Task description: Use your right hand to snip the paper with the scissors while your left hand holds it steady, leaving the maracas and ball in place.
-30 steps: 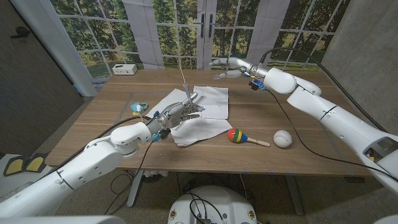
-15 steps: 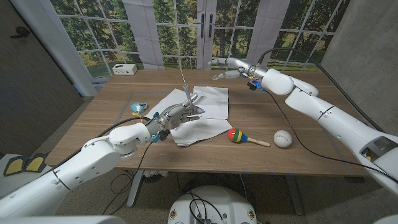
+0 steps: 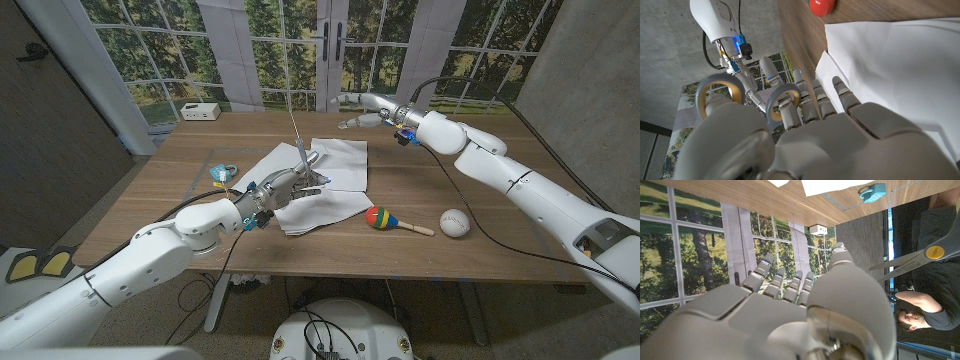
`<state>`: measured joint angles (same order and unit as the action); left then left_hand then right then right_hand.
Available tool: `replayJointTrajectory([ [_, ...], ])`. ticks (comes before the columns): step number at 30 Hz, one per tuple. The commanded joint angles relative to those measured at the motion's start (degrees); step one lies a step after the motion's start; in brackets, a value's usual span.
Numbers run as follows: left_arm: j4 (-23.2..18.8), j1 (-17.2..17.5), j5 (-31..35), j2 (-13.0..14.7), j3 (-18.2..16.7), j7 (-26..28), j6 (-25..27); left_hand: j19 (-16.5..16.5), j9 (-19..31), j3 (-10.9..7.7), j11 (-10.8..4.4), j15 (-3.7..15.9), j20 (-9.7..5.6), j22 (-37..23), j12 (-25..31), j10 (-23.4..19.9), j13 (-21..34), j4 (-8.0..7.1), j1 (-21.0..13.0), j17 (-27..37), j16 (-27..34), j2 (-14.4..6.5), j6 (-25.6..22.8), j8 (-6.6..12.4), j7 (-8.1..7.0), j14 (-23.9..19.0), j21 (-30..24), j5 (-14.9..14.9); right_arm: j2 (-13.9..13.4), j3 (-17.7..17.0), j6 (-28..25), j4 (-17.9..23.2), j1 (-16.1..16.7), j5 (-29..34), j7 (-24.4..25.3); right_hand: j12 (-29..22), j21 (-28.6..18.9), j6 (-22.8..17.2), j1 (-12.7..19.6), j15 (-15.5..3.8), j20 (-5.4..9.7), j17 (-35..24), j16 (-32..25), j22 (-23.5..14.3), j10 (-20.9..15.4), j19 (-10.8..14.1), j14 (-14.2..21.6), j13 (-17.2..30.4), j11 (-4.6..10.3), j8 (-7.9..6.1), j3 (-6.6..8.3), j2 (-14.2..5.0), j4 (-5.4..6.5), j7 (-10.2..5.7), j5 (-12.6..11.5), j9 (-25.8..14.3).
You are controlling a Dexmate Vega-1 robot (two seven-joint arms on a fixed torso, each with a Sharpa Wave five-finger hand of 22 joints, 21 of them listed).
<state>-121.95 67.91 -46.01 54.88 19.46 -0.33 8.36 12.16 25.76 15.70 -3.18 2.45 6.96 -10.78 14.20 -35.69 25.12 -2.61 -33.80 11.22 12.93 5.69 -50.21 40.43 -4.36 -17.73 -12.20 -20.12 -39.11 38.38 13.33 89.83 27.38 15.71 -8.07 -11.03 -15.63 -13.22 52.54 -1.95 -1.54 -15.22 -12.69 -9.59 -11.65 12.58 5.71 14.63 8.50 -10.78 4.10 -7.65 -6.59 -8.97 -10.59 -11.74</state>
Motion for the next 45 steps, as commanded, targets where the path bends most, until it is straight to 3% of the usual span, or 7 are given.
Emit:
replayJointTrajectory([
  [1, -0.1, 0.3, 0.0, 0.0, 0.1, -0.2, -0.5, 0.3, 0.0, 0.54, -6.23, 2.03, 0.17, -0.1, 0.1, -6.5, 0.2, -0.03, -0.4, 0.0, 0.0, -0.7, 2.4, -0.45, 2.63, 0.0, 0.1, -0.2, 0.2, 0.8, -0.7, 0.6, -0.3, 3.4, 0.7, -0.5, 0.7, 0.9, 0.7, -6.38, 0.32, 0.2, 0.2, -0.2, -0.5, -0.4, -0.3, -0.1, 0.72, -0.16, -0.04, -0.02, -0.42, -0.56, -0.1, 0.0],
  [12, 0.1, 0.3, -0.1, 0.1, 0.2, -0.9, -0.9, 0.4, 0.0, 0.64, -6.26, 2.04, 0.18, -0.1, 0.1, -6.7, 0.4, -0.09, -0.7, 0.0, 0.0, -1.0, 2.3, -0.54, 2.57, -0.1, 0.1, -0.2, 0.5, 1.9, -1.9, 0.9, -1.2, 6.2, 0.5, -0.4, 1.7, 1.5, 0.7, -7.42, 0.79, 0.6, 0.7, -0.2, -0.3, -1.2, -1.6, -0.4, 1.28, -0.23, -0.06, 0.11, -0.43, -0.81, -0.1, 0.1],
  [19, -0.2, 0.9, -0.3, 0.3, -0.1, -0.6, -1.0, 0.4, 0.1, 0.71, -6.27, 2.00, 0.15, -0.1, 0.1, -6.7, 0.5, -0.13, -0.9, 0.0, 0.0, -1.2, 2.4, -0.61, 2.62, -0.2, 0.1, -0.2, 1.3, 2.9, -2.0, 0.2, -1.9, 8.2, 1.0, -1.3, 2.5, 1.6, 0.6, -8.02, 0.53, 1.1, 0.6, -0.2, -2.9, -1.2, -2.3, -0.6, 3.74, -0.54, 0.00, 0.01, -0.35, -2.38, -0.1, 0.2],
  [27, -0.1, 1.0, -0.7, 0.3, -0.2, -0.9, -1.1, 0.4, 0.2, 0.79, -6.21, 1.98, 0.15, -0.1, 0.0, -6.5, 0.6, -0.22, -1.0, 0.0, -0.1, -1.3, 2.5, -0.65, 2.65, -0.1, 0.1, -0.2, 2.0, 3.9, -1.9, -0.9, -2.6, 9.5, 1.0, -1.4, 2.9, 1.3, 0.7, -8.46, 0.83, 1.3, 0.6, -0.2, -3.5, -1.5, -2.7, -0.7, 3.94, -0.72, 0.05, 0.02, -0.41, -2.59, -0.2, 0.2],
  [31, 0.2, 0.9, -0.9, 0.3, -0.1, -1.1, -1.1, 0.4, 0.2, 0.87, -6.22, 1.93, 0.11, -0.1, 0.0, -6.5, 0.7, -0.29, -1.0, 0.0, -0.1, -1.4, 2.5, -0.71, 2.62, -0.1, 0.1, -0.2, 2.2, 4.3, -1.9, -1.2, -2.7, 9.8, 0.9, -1.7, 3.2, 1.2, 0.6, -9.41, 0.76, 1.2, -0.8, -0.3, -5.2, -0.8, -0.3, -0.7, 3.94, -0.75, 0.24, -0.41, -0.23, -2.71, -0.3, 0.4],
  [39, 0.2, 0.3, -0.5, 0.3, 0.2, -1.0, -0.6, 0.4, 0.1, 0.99, -6.21, 1.86, 0.04, -0.1, -0.1, -6.4, 0.8, -0.39, -1.1, 0.0, -0.1, -1.5, 2.6, -0.88, 2.74, 0.0, 0.1, -0.2, 2.6, 5.0, -1.5, -2.2, -3.1, 11.0, 1.5, -1.8, 3.6, 1.5, 0.9, -9.46, 1.24, 1.4, -0.3, -0.4, -5.7, -1.0, -2.0, -0.7, 4.07, -0.65, 0.28, -0.14, -0.48, -2.81, -0.3, 0.5],
  [45, 0.3, 0.2, -0.7, 0.2, 0.4, -1.1, -0.4, 0.4, 0.2, 1.10, -6.10, 1.83, 0.00, -0.1, -0.2, -6.2, 0.9, -0.45, -1.1, 0.0, -0.2, -1.6, 2.4, -0.86, 2.73, 0.2, 0.1, -0.2, 3.0, 5.7, -1.0, -3.2, -3.5, 11.3, 1.3, -1.5, 3.4, 1.6, 1.4, -10.18, 1.10, 0.8, -2.5, -0.4, -5.4, 0.6, 1.9, -0.7, 3.92, -0.59, 0.98, -1.16, -0.38, -2.85, -0.4, 0.6],
])
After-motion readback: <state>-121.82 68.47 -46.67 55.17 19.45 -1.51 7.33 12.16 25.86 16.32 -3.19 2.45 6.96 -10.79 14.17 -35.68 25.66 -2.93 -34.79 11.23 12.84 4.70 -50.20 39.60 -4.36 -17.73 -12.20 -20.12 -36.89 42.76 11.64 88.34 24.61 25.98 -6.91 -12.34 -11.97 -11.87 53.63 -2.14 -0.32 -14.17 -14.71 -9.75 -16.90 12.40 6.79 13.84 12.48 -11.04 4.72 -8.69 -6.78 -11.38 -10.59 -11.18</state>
